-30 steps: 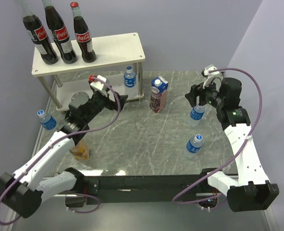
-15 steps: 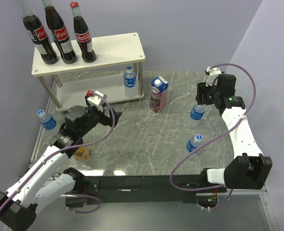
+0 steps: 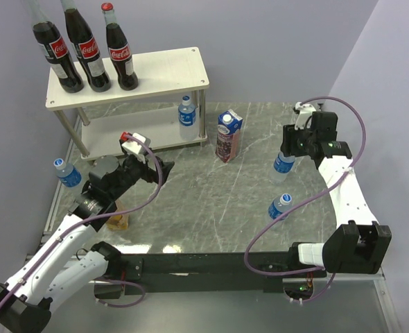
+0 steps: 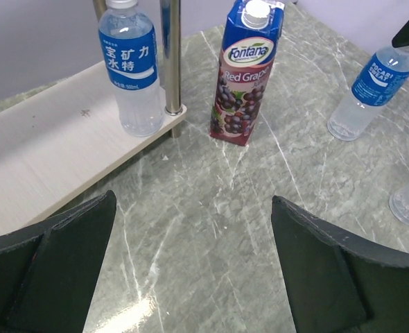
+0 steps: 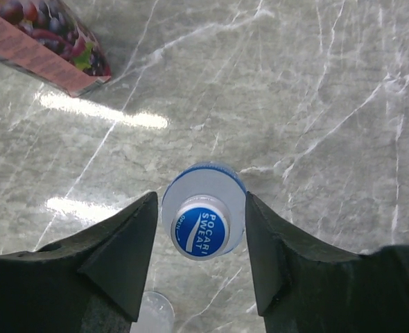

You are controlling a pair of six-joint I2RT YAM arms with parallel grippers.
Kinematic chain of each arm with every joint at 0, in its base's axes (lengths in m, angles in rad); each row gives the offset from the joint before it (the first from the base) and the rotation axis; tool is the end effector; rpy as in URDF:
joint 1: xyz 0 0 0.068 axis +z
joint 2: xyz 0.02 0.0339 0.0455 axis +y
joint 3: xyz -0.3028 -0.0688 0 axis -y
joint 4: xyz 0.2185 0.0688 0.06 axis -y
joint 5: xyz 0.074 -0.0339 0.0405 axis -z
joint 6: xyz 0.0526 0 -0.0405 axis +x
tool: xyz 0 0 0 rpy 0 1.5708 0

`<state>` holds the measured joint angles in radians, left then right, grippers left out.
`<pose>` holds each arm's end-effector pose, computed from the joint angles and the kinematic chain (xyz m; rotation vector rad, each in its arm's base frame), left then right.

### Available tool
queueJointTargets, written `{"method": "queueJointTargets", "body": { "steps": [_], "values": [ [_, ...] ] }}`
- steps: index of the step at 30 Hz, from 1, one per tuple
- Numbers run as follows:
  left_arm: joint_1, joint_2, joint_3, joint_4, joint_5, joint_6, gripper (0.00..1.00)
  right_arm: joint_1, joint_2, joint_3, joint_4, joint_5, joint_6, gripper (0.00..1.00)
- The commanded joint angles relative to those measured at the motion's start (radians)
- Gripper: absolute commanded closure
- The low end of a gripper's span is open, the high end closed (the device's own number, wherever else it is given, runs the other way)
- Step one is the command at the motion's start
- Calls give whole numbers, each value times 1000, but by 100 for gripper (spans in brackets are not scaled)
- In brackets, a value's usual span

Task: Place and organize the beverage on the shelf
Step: Pick up the drink from the center of the board.

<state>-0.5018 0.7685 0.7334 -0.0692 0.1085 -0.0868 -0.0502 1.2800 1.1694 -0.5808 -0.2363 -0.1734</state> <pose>0.1273 -0.0764 0.3631 0.4317 1.6469 -0.5327 0.2537 -0.0004 0.3593 -0.2627 2.2280 0.1467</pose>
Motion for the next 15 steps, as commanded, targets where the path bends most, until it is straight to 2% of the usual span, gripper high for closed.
{"method": "queueJointTargets", "body": {
  "steps": [1, 9, 12, 13, 14, 15],
  "values": [
    [-3, 0, 4, 29, 39, 10, 1, -2, -31, -17, 3, -14, -1, 41],
    [-3, -23, -14, 54, 31, -11, 0, -2, -36, -33, -5, -32, -8, 54],
    [-3, -15, -19, 62, 78, -19, 1, -2, -39, -24, -13, -37, -12, 77],
    [-3, -14, -26, 89, 94, -24, 1, -2, -44, -17, -13, -37, -14, 93],
    [-3, -11, -31, 100, 111, -24, 0, -2, -51, -13, -13, -38, -15, 99],
    [-3, -5, -35, 111, 155, -19, 1, -2, -71, -5, -16, -43, -15, 100]
  ]
}}
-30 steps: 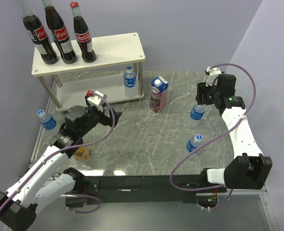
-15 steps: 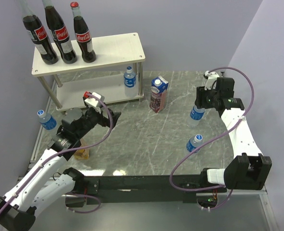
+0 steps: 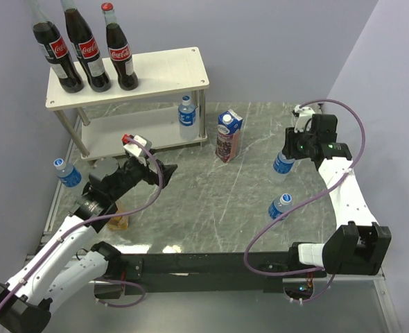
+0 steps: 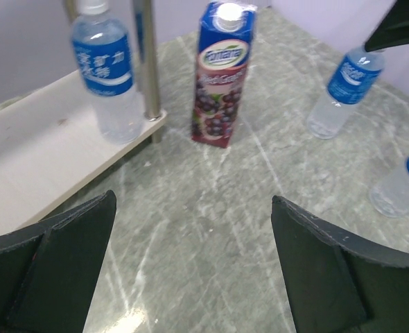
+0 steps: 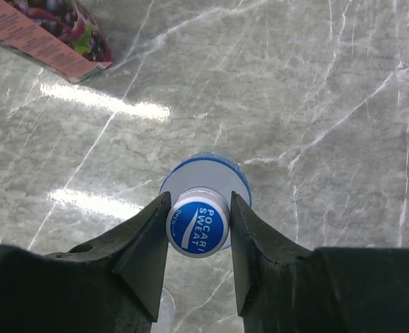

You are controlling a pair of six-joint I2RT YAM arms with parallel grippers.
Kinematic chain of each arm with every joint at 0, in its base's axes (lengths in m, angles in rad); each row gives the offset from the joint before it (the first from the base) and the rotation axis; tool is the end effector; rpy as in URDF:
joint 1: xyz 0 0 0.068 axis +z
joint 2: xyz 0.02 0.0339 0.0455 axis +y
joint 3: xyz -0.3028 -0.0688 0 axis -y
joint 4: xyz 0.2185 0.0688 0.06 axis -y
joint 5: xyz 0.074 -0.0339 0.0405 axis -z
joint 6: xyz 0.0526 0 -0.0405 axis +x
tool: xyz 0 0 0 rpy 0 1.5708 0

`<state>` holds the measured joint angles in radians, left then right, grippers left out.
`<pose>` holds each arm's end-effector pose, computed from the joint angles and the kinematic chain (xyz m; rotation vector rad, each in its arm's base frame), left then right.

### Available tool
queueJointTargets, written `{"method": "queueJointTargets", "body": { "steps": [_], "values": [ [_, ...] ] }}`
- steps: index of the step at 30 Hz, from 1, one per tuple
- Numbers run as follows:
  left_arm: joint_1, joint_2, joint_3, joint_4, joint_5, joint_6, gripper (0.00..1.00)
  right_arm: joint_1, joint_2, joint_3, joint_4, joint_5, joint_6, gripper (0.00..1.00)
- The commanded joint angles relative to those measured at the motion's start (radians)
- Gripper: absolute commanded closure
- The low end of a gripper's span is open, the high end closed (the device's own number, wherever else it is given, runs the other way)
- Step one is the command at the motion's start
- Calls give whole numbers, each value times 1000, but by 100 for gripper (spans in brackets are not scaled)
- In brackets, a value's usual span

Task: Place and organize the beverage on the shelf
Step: Pick up the drink from the center of the board.

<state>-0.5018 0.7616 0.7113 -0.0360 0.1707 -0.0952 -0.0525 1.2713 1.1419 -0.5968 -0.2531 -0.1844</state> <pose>0.1250 -0.0788 0.3605 0.4697 1.6234 -0.5922 0.2488 0.0001 0.3512 -0.2792 2.2573 0.1663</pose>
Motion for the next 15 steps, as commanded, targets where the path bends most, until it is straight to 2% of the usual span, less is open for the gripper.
{"method": "queueJointTargets", "body": {
  "steps": [1, 6, 9, 15],
  "values": [
    [-3, 2, -28, 105, 105, -8, 0, 2, -72, 48, -4, -32, -4, 100],
    [-6, 36, -78, 234, 234, -54, 1, 20, -108, 160, -72, -93, 10, 100],
    [-23, 87, -75, 291, 248, -78, 1, 48, -112, 222, -115, -170, 22, 100],
    [-165, 192, -24, 386, 227, -11, 1, 213, -107, 311, -175, -164, 22, 100]
  ]
}}
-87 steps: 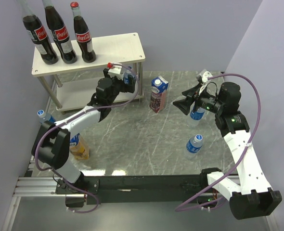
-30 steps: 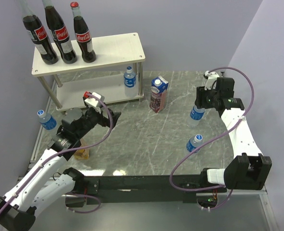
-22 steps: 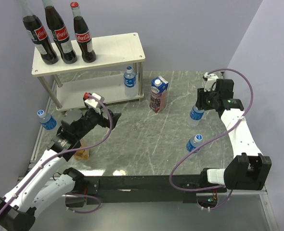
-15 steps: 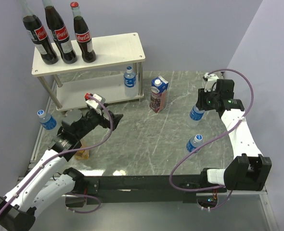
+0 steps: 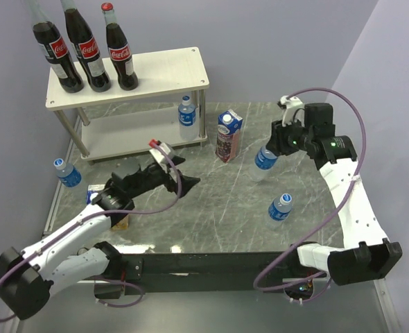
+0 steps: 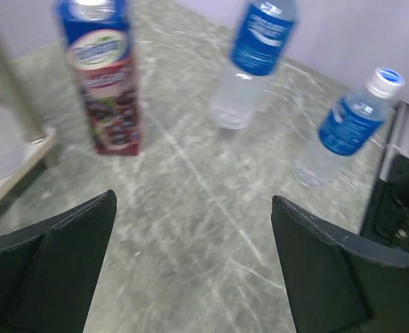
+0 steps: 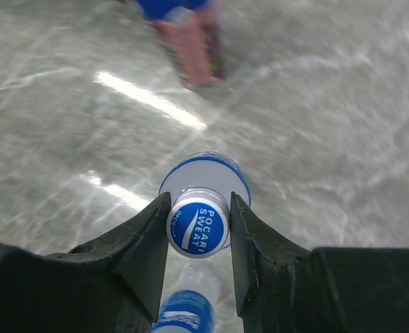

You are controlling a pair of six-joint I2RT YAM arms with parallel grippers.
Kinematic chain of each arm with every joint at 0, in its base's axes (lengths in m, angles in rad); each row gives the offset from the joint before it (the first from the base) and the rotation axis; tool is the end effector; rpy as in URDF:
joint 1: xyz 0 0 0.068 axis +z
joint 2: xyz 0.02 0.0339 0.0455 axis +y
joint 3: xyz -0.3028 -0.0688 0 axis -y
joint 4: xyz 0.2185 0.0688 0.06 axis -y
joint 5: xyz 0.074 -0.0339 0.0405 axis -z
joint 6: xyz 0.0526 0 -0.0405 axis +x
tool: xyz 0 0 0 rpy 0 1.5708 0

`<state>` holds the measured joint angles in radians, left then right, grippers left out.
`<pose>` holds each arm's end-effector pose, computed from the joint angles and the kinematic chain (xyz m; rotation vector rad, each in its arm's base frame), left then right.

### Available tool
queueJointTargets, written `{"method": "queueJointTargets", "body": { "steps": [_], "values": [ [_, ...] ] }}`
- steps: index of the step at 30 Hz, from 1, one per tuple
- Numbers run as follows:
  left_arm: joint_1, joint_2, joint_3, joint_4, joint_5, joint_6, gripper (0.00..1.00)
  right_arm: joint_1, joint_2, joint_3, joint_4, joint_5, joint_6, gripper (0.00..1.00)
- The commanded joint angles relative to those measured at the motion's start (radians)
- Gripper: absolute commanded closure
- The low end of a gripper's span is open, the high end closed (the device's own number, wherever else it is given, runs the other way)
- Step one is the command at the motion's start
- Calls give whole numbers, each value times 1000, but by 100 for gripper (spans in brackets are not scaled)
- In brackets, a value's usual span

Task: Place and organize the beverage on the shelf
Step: Pick up the drink from the center of the board.

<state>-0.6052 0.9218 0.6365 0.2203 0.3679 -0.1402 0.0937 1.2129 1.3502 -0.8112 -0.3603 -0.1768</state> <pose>0.1425 -0.1216 0.3428 0.6716 1.5661 -0.8636 0.2158 0.0389 0.4096 -0.4897 2.1628 0.3578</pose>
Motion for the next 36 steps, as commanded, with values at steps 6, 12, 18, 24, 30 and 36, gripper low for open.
{"method": "queueJointTargets", "body": {
  "steps": [6, 12, 18, 24, 30, 36],
  "values": [
    [-175, 215, 169, 177, -47, 90, 1, 246, -13, 180, -8, -28, 10, 100],
    [-246, 386, 251, 241, -122, 96, 0, 343, 27, 240, -42, -25, 2, 100],
    [-313, 508, 321, 244, -182, 128, 0, 393, 27, 248, -32, -28, 14, 100],
    [-350, 583, 356, 247, -257, 166, 1, 405, 19, 237, -14, -31, 30, 100],
    [-369, 643, 391, 254, -302, 172, 11, 406, 19, 224, -5, -39, 40, 100],
    [-375, 635, 388, 267, -271, 171, 100, 406, 22, 196, 10, -40, 46, 100]
  ]
}}
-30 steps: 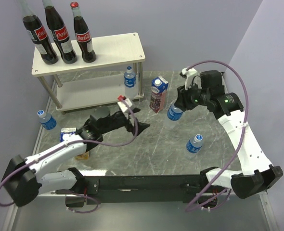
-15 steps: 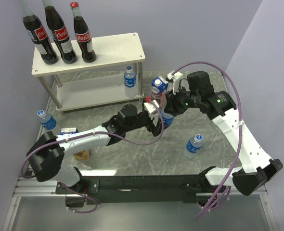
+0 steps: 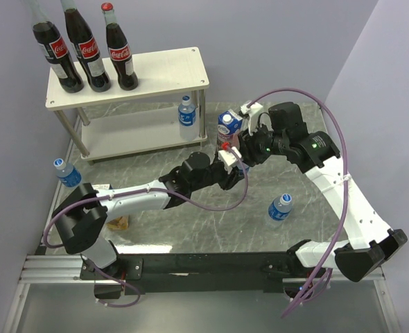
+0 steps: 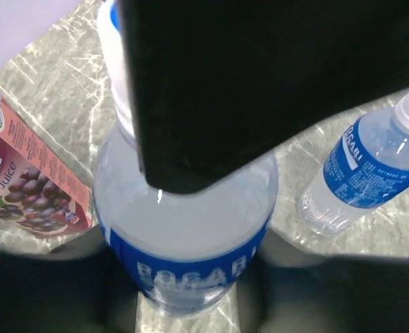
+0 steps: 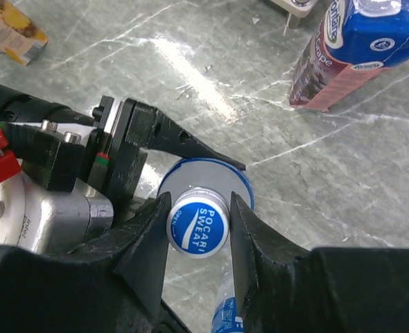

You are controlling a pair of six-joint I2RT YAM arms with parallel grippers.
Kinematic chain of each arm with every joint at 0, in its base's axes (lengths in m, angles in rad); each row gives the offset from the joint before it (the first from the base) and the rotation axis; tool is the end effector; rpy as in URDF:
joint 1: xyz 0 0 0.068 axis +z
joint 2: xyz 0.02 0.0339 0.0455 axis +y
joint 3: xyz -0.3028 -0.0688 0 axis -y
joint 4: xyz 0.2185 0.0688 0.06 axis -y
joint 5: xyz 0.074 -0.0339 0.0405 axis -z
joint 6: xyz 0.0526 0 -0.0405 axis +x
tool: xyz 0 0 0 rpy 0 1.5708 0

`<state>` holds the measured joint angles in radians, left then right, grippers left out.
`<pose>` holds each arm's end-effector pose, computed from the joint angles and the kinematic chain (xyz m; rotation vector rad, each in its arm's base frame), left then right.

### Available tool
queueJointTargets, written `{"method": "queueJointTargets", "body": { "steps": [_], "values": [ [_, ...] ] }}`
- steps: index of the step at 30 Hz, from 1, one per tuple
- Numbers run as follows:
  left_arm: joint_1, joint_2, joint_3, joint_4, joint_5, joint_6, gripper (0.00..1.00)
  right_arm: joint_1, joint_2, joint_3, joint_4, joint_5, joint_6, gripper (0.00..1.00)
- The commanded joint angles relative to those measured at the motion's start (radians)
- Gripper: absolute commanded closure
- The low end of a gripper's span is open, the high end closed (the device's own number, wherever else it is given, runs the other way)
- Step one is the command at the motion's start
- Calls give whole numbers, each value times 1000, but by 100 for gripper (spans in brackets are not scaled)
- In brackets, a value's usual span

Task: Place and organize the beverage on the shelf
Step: Pick up the drink from the center of the board, then place the drink on the shelf.

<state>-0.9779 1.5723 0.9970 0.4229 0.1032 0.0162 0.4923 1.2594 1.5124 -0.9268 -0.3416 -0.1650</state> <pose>0.1974 -0.3027 0.3286 0.9220 1.5334 -0.7913 0.1858 0.1197 0.4374 -0.9029 2.0692 0.5593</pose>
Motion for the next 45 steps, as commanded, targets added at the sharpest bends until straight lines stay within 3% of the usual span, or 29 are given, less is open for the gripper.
{"method": "queueJointTargets", "body": {
  "steps": [1, 4, 5, 8, 10, 13, 16, 21, 29, 45],
  "values": [
    [-2, -32, 17, 88, -7, 10, 100, 6, -22, 32, 125, -72, 35, 100],
    [-4, -67, -43, 125, -33, -7, 100, 6, -26, 23, 128, -97, 27, 58],
    [-2, -93, -79, 152, -43, -9, 100, 8, -31, 22, 137, -94, 28, 41],
    [-2, -142, -148, 183, -82, -43, 100, 5, -54, 11, 166, -56, 32, 24],
    [-1, -170, -175, 191, -100, -50, 100, -7, -67, 14, 174, -43, 30, 20],
    [1, -202, -222, 197, -154, -62, 100, -72, -90, 14, 195, -66, 39, 17],
    [16, -242, -273, 220, -204, -84, 100, -220, -121, -36, 245, -167, 48, 17],
    [97, -305, -337, 243, -295, -143, 100, -411, -170, -259, 403, -290, 61, 17],
    [295, -340, -330, 228, -277, -211, 100, -455, -253, -461, 554, -333, 51, 17],
    [513, -259, -195, 226, -191, -182, 100, -521, -236, -486, 549, -439, 33, 20]
  ]
}}
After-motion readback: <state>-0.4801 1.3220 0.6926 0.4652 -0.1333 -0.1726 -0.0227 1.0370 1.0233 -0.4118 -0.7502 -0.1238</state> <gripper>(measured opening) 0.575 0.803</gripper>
